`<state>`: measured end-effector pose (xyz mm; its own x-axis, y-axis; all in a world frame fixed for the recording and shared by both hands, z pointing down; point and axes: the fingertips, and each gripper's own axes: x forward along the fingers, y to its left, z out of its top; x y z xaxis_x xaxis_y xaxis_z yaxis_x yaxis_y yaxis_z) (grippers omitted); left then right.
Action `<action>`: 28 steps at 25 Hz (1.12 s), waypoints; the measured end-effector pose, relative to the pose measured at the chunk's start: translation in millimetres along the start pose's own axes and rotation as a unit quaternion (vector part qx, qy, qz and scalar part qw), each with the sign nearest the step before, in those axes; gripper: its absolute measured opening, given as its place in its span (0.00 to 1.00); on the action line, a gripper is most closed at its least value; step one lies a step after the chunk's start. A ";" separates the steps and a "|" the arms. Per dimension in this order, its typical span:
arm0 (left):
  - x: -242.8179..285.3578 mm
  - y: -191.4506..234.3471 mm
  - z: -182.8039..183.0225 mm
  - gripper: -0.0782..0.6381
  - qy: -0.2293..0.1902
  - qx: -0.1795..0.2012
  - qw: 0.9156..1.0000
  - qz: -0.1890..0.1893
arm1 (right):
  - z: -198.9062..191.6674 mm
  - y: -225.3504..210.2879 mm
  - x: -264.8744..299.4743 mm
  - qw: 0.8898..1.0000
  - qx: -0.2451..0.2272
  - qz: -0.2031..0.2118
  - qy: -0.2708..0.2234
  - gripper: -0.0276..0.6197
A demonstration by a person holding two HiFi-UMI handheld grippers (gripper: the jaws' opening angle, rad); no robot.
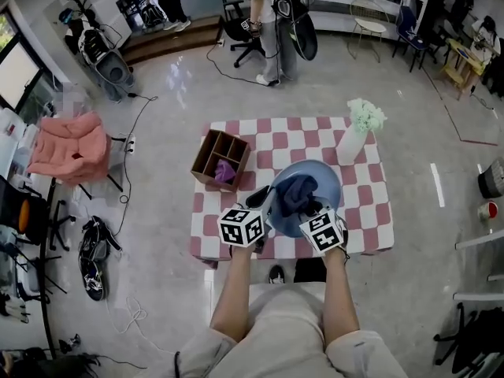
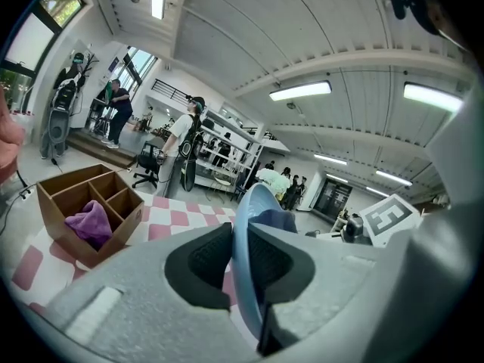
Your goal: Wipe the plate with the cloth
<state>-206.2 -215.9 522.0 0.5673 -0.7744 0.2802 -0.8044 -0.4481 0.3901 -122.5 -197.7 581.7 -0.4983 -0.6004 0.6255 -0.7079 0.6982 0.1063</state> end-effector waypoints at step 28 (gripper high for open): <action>19.4 -20.2 -21.6 0.17 0.045 0.011 0.998 -0.044 | -56.9 -69.8 -25.7 0.988 0.110 -0.111 0.011 0.15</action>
<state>-175.1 -212.2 538.5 0.6484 -0.6889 0.3242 -0.7542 -0.5231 0.3969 -31.8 -208.9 602.2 -0.3102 -0.7190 0.6219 -0.8911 0.4479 0.0733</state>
